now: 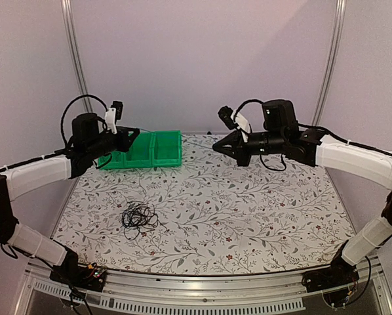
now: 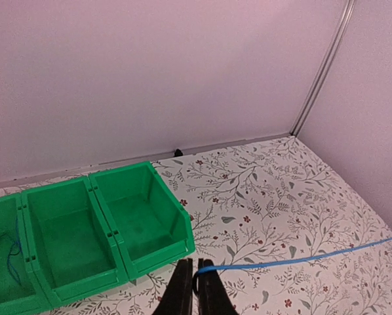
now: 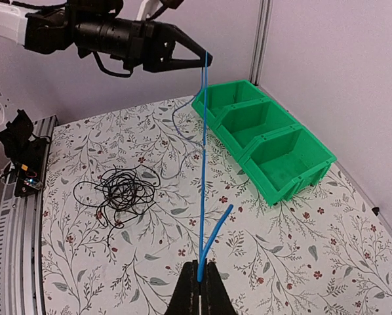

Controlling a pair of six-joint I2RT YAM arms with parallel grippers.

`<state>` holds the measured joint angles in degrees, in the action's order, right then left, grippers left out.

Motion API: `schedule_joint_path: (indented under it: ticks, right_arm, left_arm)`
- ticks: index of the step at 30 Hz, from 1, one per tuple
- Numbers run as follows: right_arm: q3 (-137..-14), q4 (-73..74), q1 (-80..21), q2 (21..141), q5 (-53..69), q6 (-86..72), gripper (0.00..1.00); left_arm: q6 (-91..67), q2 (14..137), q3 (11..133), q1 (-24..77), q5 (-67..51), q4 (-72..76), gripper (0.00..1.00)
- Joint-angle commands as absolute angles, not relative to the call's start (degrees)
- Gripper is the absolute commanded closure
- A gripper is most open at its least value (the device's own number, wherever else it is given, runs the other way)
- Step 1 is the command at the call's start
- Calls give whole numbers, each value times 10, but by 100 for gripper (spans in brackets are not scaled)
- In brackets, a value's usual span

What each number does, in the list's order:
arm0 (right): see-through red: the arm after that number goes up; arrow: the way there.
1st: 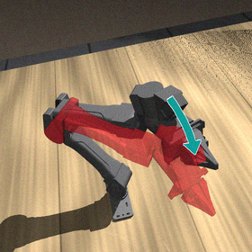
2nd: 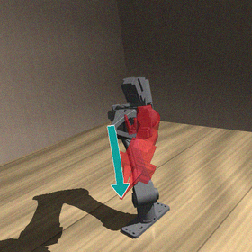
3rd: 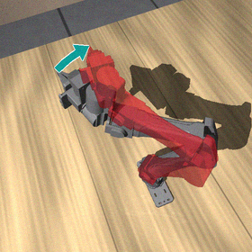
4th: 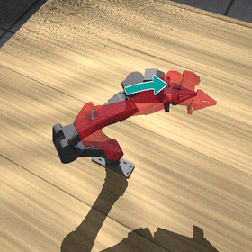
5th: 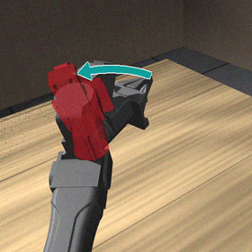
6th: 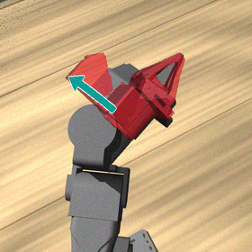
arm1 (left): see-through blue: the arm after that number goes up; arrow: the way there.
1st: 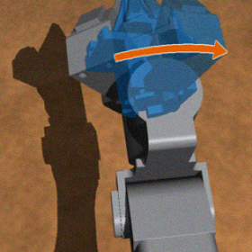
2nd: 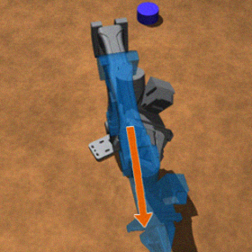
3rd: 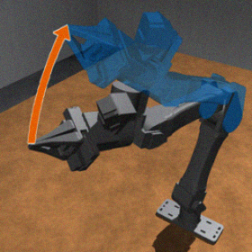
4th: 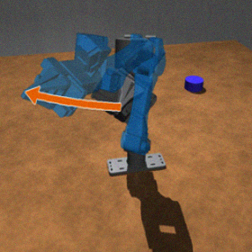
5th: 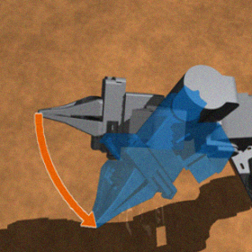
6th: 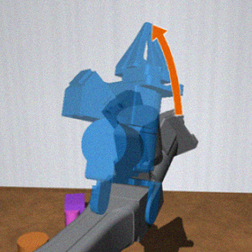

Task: Untangle the cables

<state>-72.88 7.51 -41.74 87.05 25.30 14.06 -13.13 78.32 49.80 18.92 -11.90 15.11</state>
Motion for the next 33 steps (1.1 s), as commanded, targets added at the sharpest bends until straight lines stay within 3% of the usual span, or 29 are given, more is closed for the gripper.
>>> schedule_joint_path:
  ticks: [1, 6, 9, 14, 33]
  right_arm:
    - [-687, 63, -412, 864, 265, 133, 100]
    - [-722, 60, -412, 925, 281, 142, 99]
    - [-760, 74, -412, 966, 299, 150, 74]
    - [-785, 86, -412, 995, 304, 151, 61]
    - [-745, 128, -412, 954, 289, 184, 55]
  left_arm:
    - [-172, 754, 544, 104, -149, 117, 100]
    - [-129, 754, 596, 91, -128, 79, 100]
    - [-81, 763, 622, 85, -117, 44, 100]
    - [-11, 766, 640, 74, -84, 10, 100]
    - [47, 894, 708, 25, -72, -88, 100]
